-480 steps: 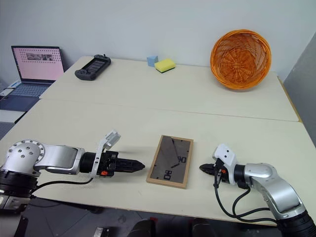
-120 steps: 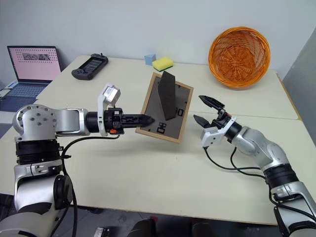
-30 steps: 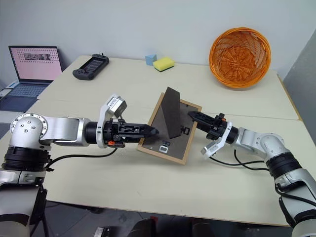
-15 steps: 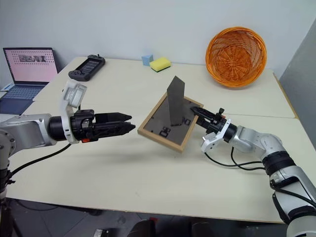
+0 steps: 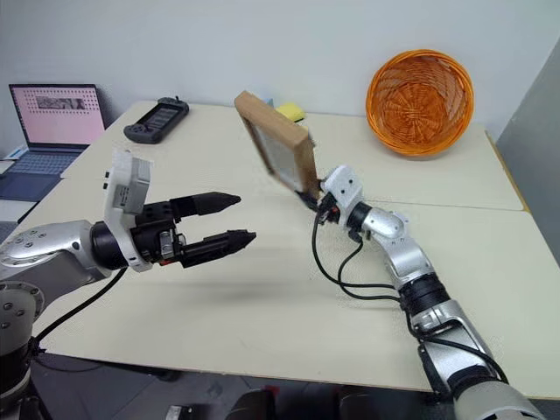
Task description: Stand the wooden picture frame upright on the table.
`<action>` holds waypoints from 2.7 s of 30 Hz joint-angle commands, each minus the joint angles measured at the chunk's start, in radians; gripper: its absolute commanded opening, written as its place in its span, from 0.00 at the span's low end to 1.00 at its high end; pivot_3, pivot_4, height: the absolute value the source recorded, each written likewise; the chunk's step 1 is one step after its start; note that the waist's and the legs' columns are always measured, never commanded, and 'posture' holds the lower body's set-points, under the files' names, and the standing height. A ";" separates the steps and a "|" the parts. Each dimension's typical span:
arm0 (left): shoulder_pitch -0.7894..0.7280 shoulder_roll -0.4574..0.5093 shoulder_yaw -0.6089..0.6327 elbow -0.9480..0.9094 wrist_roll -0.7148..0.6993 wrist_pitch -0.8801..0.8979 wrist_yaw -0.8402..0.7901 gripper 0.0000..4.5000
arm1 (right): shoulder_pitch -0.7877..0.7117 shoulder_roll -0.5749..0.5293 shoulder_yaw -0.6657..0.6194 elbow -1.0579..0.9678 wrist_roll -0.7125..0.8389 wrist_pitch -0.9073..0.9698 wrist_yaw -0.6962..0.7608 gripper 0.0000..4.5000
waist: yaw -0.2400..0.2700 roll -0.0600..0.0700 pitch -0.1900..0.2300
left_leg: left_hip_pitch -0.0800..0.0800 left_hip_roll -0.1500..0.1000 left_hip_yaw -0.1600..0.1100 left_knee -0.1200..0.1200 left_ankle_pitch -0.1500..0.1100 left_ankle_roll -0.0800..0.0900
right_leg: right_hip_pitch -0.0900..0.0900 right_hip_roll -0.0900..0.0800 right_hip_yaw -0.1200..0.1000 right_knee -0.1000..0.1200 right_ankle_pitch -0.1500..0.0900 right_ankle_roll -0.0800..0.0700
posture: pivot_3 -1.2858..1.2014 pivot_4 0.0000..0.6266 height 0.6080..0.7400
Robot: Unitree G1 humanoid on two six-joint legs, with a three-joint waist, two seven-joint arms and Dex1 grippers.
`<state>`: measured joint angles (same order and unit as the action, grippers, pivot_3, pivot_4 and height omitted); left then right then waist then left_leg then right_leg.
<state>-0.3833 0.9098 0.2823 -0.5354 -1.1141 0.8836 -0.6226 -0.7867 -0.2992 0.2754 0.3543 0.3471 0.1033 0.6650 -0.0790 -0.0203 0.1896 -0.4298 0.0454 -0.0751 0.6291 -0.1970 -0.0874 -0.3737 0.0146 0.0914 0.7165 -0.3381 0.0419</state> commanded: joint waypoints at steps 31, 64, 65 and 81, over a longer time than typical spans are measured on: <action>0.055 0.056 0.053 0.059 0.168 -0.042 -0.089 1.00 | 0.159 0.088 -0.211 0.116 0.052 0.261 0.112 0.28 | -0.001 0.000 0.000 | 0.000 0.001 0.002 -0.001 0.000 0.000 | 0.000 0.001 0.001 -0.002 0.000 0.000 | 0.52 0.24 1.00; -0.001 0.061 0.036 0.084 0.181 -0.034 -0.104 1.00 | 0.232 0.084 -0.162 -0.018 0.043 0.398 0.239 0.36 | -0.005 0.000 0.000 | 0.002 0.002 0.003 -0.002 0.000 0.000 | -0.001 0.002 0.002 -0.003 0.000 0.000 | 0.52 0.24 1.00; -0.002 0.061 0.035 0.085 0.182 -0.034 -0.106 1.00 | 0.231 0.086 -0.170 -0.016 0.049 0.405 0.236 0.44 | -0.005 0.000 0.000 | 0.002 0.002 0.003 -0.002 0.000 0.000 | -0.001 0.002 0.003 -0.003 0.000 0.000 | 0.52 0.24 1.00; -0.033 0.037 0.035 0.098 0.154 -0.001 -0.090 1.00 | 0.226 0.087 -0.171 -0.030 0.036 0.411 0.226 1.00 | -0.004 0.000 0.000 | 0.002 0.001 0.004 -0.003 0.000 0.000 | 0.000 0.002 0.003 -0.003 -0.001 0.000 | 0.52 0.24 1.00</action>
<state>-0.3941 0.9524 0.2987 -0.4346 -0.9417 0.8781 -0.7222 -0.5576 -0.2120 0.1092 0.3312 0.3849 0.5123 0.8963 -0.0831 -0.0203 0.1897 -0.4281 0.0468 -0.0716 0.6265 -0.1972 -0.0873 -0.3741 0.0167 0.0944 0.7133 -0.3387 0.0422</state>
